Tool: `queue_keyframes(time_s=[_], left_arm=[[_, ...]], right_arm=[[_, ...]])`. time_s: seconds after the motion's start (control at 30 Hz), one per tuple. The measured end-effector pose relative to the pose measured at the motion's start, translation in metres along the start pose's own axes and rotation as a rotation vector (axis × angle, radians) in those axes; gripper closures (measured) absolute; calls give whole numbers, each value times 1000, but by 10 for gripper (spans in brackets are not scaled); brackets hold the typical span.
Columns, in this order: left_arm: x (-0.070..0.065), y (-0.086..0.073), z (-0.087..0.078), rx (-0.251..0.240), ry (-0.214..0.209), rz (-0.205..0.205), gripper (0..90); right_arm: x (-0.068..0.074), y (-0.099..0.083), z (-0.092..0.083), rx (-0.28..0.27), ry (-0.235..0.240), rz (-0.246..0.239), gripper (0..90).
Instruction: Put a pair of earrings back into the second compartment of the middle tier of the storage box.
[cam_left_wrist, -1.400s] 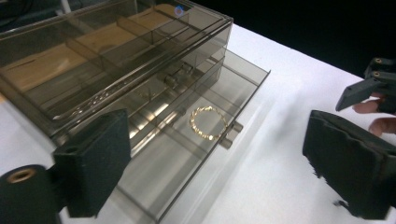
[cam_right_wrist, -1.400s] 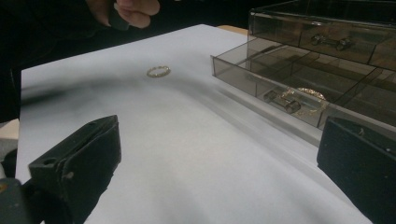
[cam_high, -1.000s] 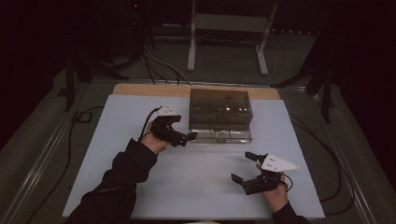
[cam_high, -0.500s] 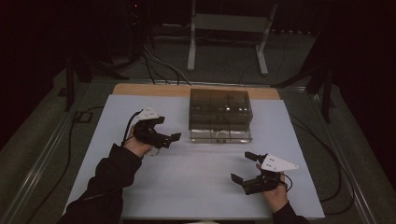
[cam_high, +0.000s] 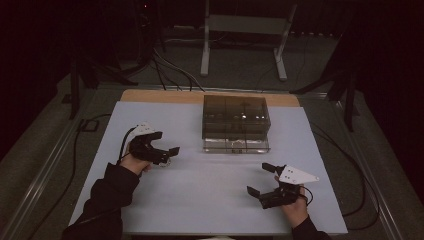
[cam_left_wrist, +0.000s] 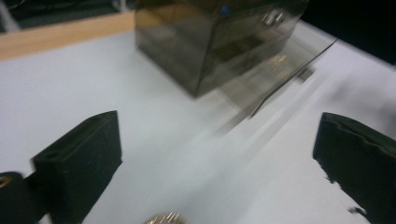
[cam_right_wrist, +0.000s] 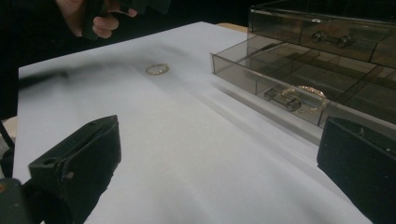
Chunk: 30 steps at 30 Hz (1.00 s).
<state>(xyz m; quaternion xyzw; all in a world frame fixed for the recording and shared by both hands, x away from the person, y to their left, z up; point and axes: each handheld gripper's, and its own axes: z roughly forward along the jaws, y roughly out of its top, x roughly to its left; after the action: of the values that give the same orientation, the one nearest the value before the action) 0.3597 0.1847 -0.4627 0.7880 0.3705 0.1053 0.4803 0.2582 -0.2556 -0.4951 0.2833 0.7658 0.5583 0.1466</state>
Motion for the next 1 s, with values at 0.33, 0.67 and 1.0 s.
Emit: queue_keyframes(time_s=[0.33, 0.67, 1.0], left_arm=[[13, -33, 3, 97, 51, -36, 162], [16, -53, -7, 110, 31, 2, 345], [3, -60, 7, 190, 8, 82, 566]], right_arm=[[0, 0, 1, 2, 3, 3, 0], [0, 0, 1, 5, 2, 5, 0], [1, 0, 2, 8, 2, 2, 0]])
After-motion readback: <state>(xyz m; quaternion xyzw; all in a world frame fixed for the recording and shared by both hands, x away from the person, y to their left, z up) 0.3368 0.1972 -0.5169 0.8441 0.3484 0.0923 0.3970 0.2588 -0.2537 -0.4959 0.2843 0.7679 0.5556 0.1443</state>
